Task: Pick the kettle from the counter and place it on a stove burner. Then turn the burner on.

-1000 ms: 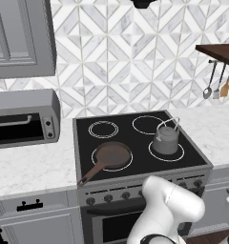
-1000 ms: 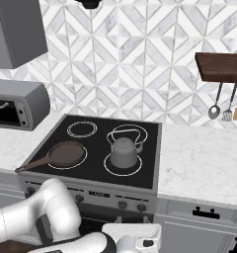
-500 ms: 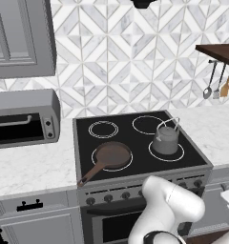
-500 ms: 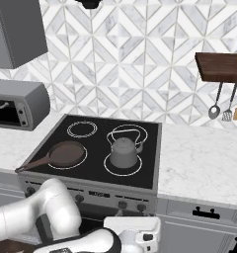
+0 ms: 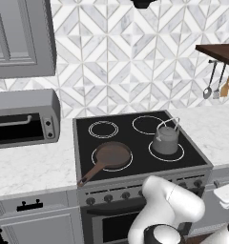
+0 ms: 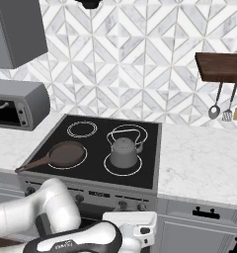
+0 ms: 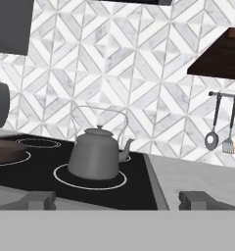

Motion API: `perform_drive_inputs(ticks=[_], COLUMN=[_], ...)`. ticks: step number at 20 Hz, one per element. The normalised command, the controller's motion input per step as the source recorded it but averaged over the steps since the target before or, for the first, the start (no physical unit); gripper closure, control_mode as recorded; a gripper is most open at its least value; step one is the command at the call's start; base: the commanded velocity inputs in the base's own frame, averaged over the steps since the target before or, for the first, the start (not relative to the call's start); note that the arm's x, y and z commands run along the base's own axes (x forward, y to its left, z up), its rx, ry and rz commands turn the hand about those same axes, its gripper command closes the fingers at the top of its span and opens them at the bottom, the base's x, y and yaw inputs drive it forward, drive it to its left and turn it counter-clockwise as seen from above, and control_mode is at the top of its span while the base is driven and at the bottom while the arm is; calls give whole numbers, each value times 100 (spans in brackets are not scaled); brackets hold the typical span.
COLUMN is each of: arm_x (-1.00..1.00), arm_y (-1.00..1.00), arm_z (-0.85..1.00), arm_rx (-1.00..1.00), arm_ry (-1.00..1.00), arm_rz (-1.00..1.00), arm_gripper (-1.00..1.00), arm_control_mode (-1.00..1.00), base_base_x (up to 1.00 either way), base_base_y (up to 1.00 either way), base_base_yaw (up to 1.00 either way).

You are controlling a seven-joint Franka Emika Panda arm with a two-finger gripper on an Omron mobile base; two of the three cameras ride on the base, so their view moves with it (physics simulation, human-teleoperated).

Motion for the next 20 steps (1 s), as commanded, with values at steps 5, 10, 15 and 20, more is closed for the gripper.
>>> perform_drive_inputs(ticks=[5, 10, 15, 20], arm_x=[15, 5, 3, -6], arm_y=[6, 0, 0, 6], arm_z=[-8, 0, -7, -21], arm_rx=[0, 0, 0, 0], arm_ry=[0, 0, 0, 0], arm_rz=[0, 0, 0, 1], arm_gripper=[-100, -100, -100, -100], arm_control_mode=[-100, -100, -100, -100], base_base_x=[0, 0, 0, 0], base_base_y=[0, 0, 0, 0], base_base_yaw=[0, 0, 0, 0])
